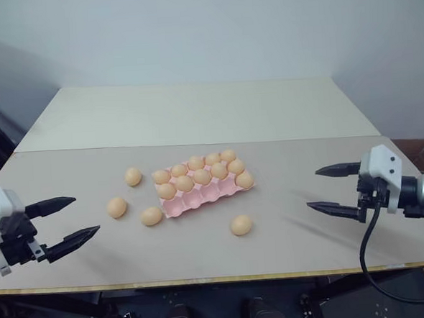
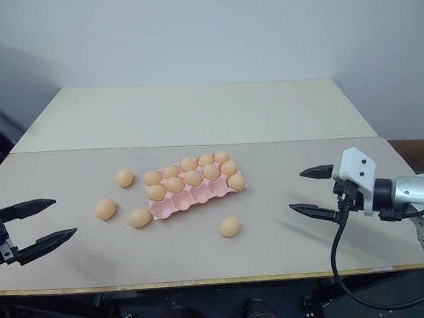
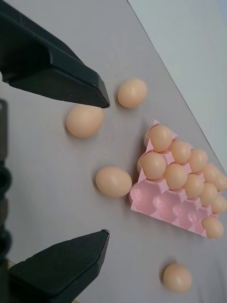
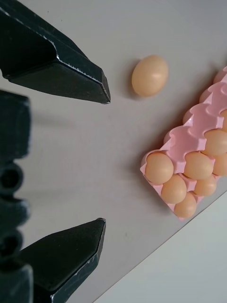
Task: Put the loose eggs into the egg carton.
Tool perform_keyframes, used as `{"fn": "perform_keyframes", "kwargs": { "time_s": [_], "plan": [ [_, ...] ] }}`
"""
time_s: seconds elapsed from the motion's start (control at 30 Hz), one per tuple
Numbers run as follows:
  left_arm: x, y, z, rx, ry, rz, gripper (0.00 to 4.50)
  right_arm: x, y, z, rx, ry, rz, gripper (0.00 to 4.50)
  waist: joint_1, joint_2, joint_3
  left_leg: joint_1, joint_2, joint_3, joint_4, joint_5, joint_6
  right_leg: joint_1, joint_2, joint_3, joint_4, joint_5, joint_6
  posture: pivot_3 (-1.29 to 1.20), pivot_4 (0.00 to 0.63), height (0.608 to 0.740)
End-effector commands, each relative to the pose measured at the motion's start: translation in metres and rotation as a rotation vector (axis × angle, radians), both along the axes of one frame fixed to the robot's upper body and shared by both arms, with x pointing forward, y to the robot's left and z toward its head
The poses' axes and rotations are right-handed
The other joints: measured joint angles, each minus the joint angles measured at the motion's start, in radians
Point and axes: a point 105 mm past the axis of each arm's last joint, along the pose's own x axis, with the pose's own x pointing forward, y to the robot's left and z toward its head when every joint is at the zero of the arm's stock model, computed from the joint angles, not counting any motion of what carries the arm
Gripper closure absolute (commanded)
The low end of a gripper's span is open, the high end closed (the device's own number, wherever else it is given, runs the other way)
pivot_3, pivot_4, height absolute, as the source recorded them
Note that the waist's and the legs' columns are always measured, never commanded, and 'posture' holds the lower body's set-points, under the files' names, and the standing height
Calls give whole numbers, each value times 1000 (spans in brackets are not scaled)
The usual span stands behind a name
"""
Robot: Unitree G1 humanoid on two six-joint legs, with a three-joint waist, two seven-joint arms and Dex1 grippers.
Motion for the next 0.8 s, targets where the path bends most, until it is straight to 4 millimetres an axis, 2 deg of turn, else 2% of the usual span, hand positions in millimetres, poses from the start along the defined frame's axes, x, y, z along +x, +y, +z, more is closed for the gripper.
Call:
{"fn": "perform_keyframes", "kwargs": {
  "time_s": [0.03, 0.33, 0.57, 0.7, 0.8],
  "plan": [
    [3, -2, 9, 10, -32, -5, 22, -3, 1, 14, 8, -67, 19, 0, 1, 0, 0, 0, 0, 0, 0, 0, 0, 0, 0, 0, 0, 0, 0, 0, 150, 740],
    [-1, -3, 8, 32, -8, -50, 22, -9, 0, 15, 10, -36, 59, 0, 2, 0, 0, 0, 0, 2, 0, 0, 0, -1, 0, 2, 0, 0, 0, 0, 150, 740],
    [-5, -10, 6, 25, 14, -108, 22, -12, 1, 24, -27, -4, 132, 0, 2, 0, 0, 0, 0, 3, 0, 0, 0, -2, 0, 3, 0, 0, 0, 0, 150, 740],
    [-4, -13, 6, 18, 20, -128, 22, -18, 14, 18, -61, 23, 216, 0, 3, 0, 0, 0, 0, 3, -1, 0, 0, -3, 1, 4, 0, 0, 0, 0, 150, 740],
    [-1, -16, 5, 19, 25, -145, 22, -18, 36, 6, -71, 31, 270, 0, 1, 0, 0, 0, 0, 4, -1, 0, 0, -4, 1, 5, 1, 0, 0, 0, 150, 740]
  ]
}}
